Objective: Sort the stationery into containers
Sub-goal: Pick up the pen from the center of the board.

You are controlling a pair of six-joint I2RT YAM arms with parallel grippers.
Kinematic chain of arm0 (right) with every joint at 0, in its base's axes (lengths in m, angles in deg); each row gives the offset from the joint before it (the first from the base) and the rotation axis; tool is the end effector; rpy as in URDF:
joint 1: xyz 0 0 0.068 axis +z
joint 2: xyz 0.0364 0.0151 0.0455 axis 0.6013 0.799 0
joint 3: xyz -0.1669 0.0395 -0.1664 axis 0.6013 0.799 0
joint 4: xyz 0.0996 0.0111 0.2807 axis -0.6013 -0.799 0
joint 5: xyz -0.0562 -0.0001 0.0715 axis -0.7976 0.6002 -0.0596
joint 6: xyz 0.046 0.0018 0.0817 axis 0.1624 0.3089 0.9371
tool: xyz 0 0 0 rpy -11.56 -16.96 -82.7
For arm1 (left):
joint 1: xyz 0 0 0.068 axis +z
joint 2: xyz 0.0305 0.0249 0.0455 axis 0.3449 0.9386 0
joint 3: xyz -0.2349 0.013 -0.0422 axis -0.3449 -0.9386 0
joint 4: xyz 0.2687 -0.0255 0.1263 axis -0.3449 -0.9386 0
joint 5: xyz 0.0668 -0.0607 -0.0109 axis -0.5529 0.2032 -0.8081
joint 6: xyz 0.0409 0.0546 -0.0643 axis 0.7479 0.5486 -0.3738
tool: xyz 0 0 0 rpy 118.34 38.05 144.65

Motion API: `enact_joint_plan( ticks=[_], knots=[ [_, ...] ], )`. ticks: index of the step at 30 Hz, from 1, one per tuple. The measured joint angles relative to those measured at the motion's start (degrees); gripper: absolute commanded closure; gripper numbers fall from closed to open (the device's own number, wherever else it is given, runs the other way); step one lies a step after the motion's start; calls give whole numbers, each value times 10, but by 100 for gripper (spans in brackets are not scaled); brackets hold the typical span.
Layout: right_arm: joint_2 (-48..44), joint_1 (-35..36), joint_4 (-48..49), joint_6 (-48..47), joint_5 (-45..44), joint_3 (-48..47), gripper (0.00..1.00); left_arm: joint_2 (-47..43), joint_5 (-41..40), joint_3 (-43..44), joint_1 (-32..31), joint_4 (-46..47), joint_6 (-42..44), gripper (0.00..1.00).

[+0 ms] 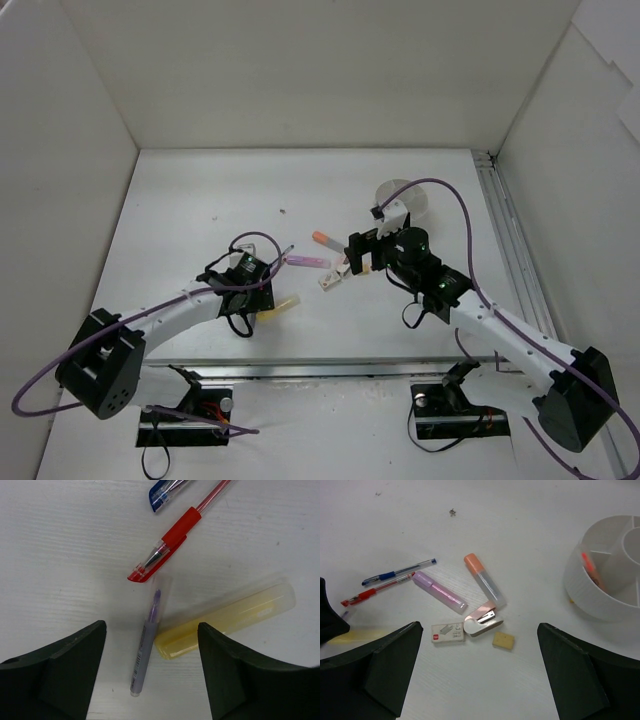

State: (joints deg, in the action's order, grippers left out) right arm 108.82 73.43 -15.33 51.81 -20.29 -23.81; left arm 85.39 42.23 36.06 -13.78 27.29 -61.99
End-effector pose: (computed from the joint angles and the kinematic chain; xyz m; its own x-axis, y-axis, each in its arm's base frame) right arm 0.2869 0.2118 0.2486 -0.1477 -0.0018 -0.9890 -0.5819 0.8088 0.0854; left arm 0.2632 -0.1625 0.0848 -0.8485 -0.2426 -0.4704 -0.1234 0.9550 -0.2698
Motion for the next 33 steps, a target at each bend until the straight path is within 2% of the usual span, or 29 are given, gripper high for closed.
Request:
enact_joint_plan(
  ticks=[2, 3, 5, 6, 10, 11, 13, 19, 23, 29, 33],
  knots=[
    [-14, 0, -8, 5, -22, 2, 2, 25, -9, 9, -6, 0, -7, 40],
    [-20, 0, -11, 8, -33, 4, 2, 36, -13, 14, -8, -2, -10, 48],
    [-26, 0, -21, 11, -49, 9, 2, 57, -22, 23, -12, -3, -17, 56],
    [-27, 0, -25, 12, -54, 9, 2, 64, -25, 26, -13, -5, -20, 64],
    [-28, 1, -41, 13, -71, 9, 2, 79, -35, 35, -19, -6, -28, 83],
    [-28, 1, -44, 13, -73, 10, 2, 79, -37, 35, -20, -6, -28, 92],
    [-28, 2, -48, 13, -78, 10, 2, 79, -40, 35, -21, -7, -30, 100],
    [-40, 3, -55, 42, -78, 15, 2, 57, -54, 35, -31, -7, -22, 100],
    [-44, -8, -52, 66, -36, 15, 2, 12, -69, 35, -38, -8, -3, 100],
    [-42, -28, -7, 104, 58, 19, 2, -97, -67, 32, -61, 10, 53, 100],
    [-29, -28, 64, 154, 128, 42, 3, -191, -17, -5, -87, 74, 120, 100]
  ],
)
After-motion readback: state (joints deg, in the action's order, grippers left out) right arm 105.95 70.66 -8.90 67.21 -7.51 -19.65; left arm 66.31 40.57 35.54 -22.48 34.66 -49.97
